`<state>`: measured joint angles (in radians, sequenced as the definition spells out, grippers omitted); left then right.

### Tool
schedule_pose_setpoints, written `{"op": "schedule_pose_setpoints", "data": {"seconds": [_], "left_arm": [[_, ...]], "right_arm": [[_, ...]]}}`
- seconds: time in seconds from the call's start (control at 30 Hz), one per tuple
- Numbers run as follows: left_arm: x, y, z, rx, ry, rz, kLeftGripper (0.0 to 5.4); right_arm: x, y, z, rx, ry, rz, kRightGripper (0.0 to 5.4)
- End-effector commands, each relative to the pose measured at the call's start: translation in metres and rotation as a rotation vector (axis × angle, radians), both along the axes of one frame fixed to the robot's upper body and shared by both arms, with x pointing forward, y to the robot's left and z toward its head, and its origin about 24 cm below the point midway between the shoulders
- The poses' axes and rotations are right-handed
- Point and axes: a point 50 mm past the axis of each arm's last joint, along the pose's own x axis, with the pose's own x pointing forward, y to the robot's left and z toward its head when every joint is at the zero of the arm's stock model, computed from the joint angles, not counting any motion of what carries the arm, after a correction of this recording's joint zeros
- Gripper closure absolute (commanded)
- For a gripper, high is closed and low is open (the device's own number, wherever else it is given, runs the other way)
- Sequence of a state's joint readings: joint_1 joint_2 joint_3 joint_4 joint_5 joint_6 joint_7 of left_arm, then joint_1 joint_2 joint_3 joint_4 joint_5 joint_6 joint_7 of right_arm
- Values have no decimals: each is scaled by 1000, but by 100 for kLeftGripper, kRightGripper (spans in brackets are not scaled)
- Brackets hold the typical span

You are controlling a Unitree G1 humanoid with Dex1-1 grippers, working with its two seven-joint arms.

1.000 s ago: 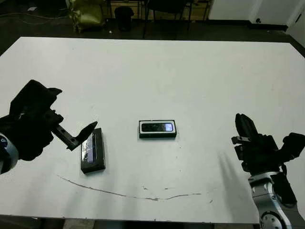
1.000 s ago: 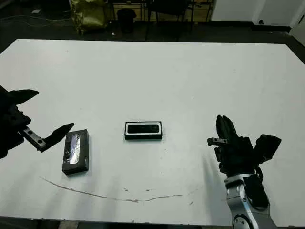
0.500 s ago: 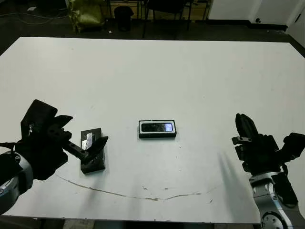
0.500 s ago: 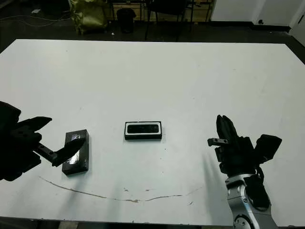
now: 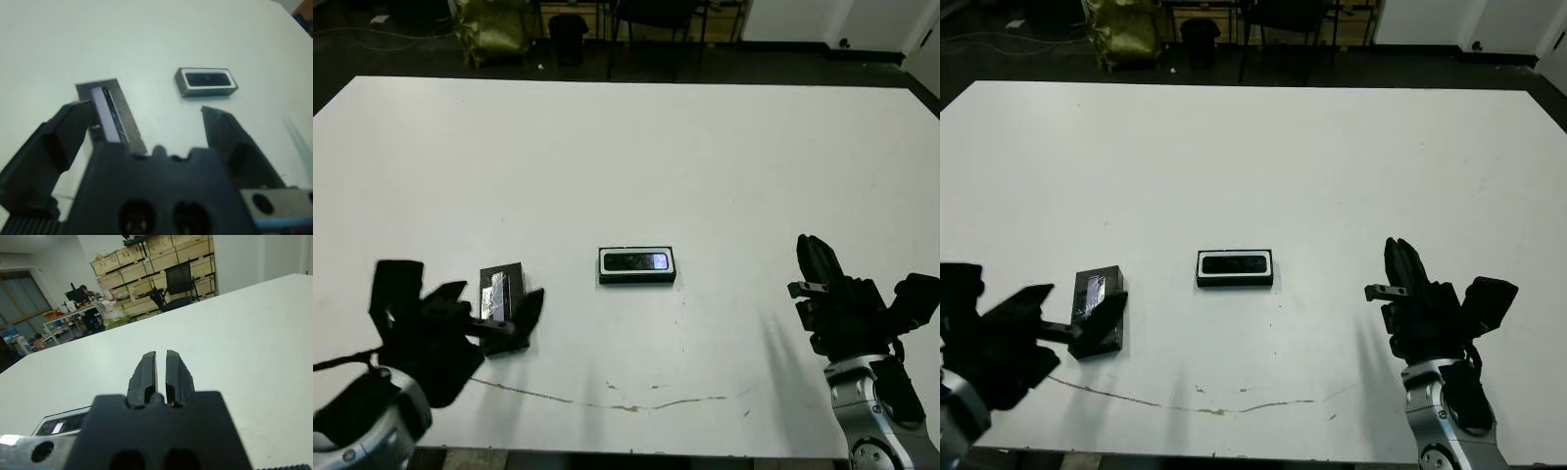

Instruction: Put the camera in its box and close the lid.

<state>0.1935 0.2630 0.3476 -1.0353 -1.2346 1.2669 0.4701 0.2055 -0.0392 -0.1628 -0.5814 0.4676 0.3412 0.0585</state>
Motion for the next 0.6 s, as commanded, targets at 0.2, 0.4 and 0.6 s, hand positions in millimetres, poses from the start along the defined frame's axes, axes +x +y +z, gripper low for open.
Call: {"op": "schedule_pose_setpoints", "data": {"seconds": [0.2, 0.4, 0.6], "left_arm": [[-4, -6, 1, 114, 5, -42, 3], [-2, -11, -5, 49, 18, 37, 3], [-1, -13, -6, 27, 12, 75, 3]], "right_arm": [[-3, 0, -4, -4, 49, -16, 540], [-4, 1, -5, 11, 58, -13, 540], [-5, 0, -4, -9, 63, -11, 540]]}}
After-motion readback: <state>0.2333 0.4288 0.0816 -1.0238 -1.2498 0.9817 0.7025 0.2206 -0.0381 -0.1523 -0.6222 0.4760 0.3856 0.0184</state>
